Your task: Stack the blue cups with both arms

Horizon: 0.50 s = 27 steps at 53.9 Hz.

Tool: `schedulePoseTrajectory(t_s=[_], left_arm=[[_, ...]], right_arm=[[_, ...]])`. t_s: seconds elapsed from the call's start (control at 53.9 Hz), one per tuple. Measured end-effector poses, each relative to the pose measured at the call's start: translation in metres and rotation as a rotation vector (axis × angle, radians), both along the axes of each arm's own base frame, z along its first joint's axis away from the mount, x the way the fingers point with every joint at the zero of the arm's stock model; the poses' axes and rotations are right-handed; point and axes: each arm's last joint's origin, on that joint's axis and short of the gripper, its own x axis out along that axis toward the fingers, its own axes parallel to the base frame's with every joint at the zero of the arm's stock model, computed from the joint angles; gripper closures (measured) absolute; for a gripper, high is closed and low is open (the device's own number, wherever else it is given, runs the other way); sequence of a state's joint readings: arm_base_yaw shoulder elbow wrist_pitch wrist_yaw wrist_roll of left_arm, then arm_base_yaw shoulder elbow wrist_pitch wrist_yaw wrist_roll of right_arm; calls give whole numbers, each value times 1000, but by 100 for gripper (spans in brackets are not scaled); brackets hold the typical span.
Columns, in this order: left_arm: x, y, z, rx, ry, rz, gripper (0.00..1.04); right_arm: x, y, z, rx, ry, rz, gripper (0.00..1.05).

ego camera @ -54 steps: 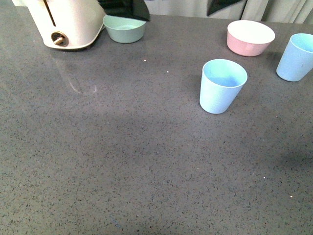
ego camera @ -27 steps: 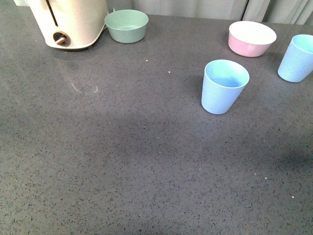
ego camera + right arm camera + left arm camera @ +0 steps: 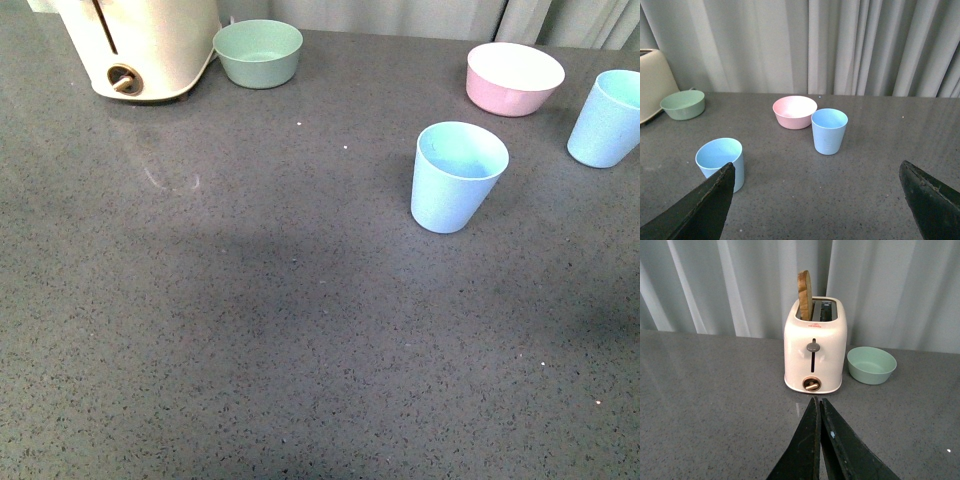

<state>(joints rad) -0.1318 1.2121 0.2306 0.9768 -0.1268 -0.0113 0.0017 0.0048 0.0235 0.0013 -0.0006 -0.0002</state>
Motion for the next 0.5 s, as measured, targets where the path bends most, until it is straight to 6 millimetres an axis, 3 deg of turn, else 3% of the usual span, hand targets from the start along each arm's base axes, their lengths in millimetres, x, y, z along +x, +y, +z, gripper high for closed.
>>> schedulePoseTrajectory(t_s=[0.353, 0.501], left_arm=[[-42, 21, -18, 1, 15, -10, 103], [-51, 23, -17, 1, 8, 3, 103]], right_arm=[[0, 0, 0, 0, 0, 0, 9], [0, 0, 0, 0, 0, 0, 9]])
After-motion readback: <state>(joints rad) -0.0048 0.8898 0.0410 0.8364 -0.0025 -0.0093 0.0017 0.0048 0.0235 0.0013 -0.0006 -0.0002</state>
